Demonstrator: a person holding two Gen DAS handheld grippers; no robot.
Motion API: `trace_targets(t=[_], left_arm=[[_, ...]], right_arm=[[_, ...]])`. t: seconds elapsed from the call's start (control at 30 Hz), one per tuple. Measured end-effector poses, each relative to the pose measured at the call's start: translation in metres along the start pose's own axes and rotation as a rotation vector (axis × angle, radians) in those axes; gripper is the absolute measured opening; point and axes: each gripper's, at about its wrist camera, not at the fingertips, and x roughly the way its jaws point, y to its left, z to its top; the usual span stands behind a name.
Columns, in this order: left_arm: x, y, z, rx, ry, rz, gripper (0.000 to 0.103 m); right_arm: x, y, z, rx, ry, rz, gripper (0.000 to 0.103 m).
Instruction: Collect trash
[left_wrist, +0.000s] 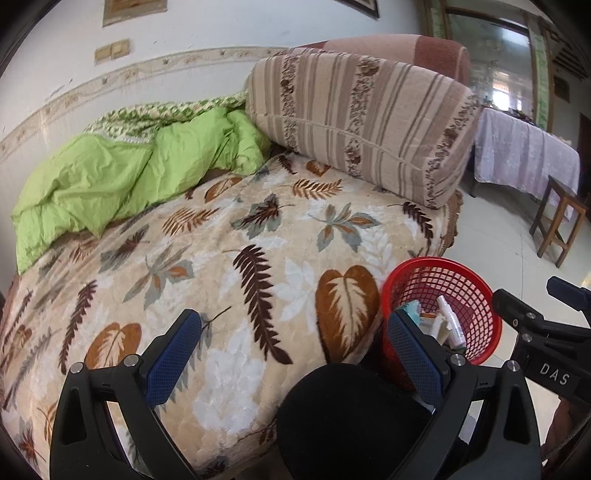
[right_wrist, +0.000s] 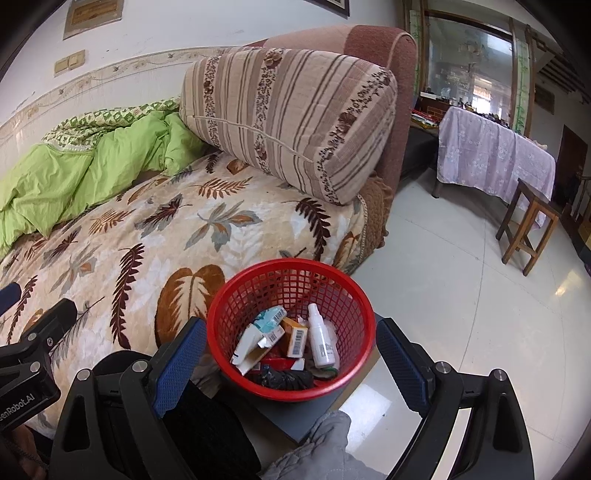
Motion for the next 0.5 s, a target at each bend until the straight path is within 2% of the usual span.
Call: trace_targets(t=[0.07, 0.23, 0.3, 0.37, 0.5], left_arm=[[0.003, 0.017, -0.001, -0.036, 0.009, 0.023, 0.100], [0.013, 0.092, -0.010, -0.187, 0.042, 0.156, 0.100], [0.021, 0.128, -0.018, -0.248, 0.072, 0.218, 0.100], [0.032, 0.165, -0.027, -0.313, 0.119, 0.283, 0.100], [0.055, 0.251, -0.058, -0.509, 0.247, 0.398, 0.100]], right_arm=[[0.007, 0.010, 0.008, -0.028, 0.005, 0.030, 0.094], [0.030, 0.063, 0.035, -0.149, 0.011, 0.131, 0.094], [0.045, 0.101, 0.045, -0.215, 0.024, 0.183, 0.094], [0.063, 0.139, 0.052, -0.268, 0.073, 0.259, 0.094], [0.106, 0.233, 0.052, -0.385, 0.169, 0.348, 0.094]])
